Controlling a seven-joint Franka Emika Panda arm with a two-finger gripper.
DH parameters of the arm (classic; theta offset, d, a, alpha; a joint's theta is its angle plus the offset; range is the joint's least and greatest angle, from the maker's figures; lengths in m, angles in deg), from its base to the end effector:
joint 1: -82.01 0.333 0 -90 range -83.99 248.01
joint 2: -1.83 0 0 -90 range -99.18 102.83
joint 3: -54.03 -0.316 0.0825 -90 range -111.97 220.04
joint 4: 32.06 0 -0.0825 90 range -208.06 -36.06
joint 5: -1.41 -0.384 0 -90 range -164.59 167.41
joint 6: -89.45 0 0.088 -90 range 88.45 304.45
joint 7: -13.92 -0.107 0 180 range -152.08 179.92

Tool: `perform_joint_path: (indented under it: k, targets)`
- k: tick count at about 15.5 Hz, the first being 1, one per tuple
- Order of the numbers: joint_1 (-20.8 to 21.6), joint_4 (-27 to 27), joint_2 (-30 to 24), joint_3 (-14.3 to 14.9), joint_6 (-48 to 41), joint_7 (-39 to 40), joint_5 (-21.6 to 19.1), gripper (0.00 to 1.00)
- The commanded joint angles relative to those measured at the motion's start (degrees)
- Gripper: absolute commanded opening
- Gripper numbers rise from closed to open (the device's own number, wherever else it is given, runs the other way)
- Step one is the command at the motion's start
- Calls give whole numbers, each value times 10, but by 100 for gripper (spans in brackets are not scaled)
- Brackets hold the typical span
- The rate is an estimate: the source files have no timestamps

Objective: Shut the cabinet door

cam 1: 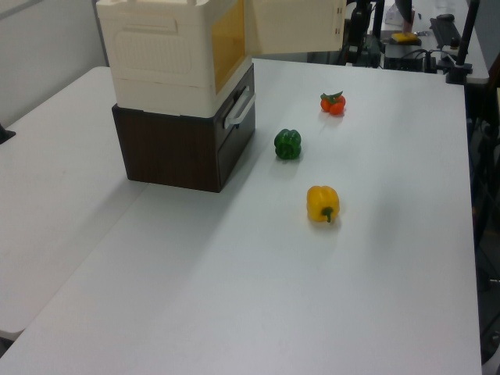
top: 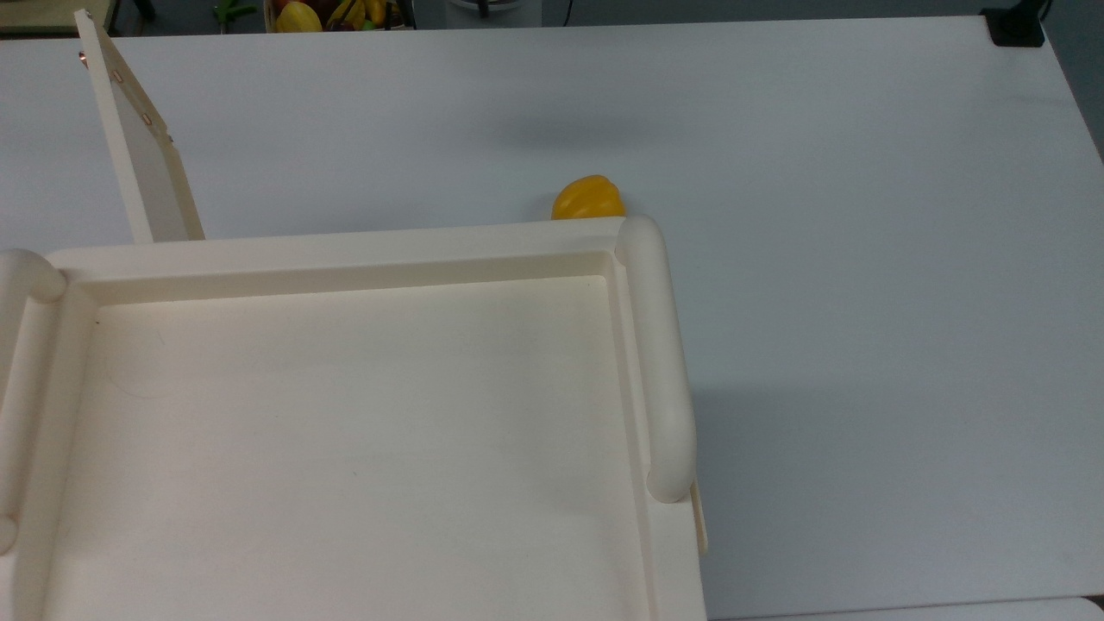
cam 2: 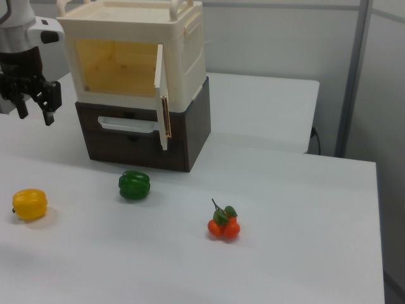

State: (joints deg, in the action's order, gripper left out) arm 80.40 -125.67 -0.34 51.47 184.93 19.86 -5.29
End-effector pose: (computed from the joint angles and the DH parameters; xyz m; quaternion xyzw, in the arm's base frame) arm 0.5515 0.0211 0.6248 -0.9961 -0.0564 -0.0376 0.0559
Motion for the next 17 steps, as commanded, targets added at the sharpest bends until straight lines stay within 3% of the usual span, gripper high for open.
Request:
perform_joint_path:
  k: [1,6,9,12,17]
  targets:
    - [-13,-6,-13,3,0,2,0,0]
    - [-27,-5,-17,51,-22,20,-1,0]
    - [-28,-6,-16,107,-25,83,0,0]
    - [-38,-6,-7,143,-12,157,6,0]
    - [-48,-17,17,202,140,174,-3,0]
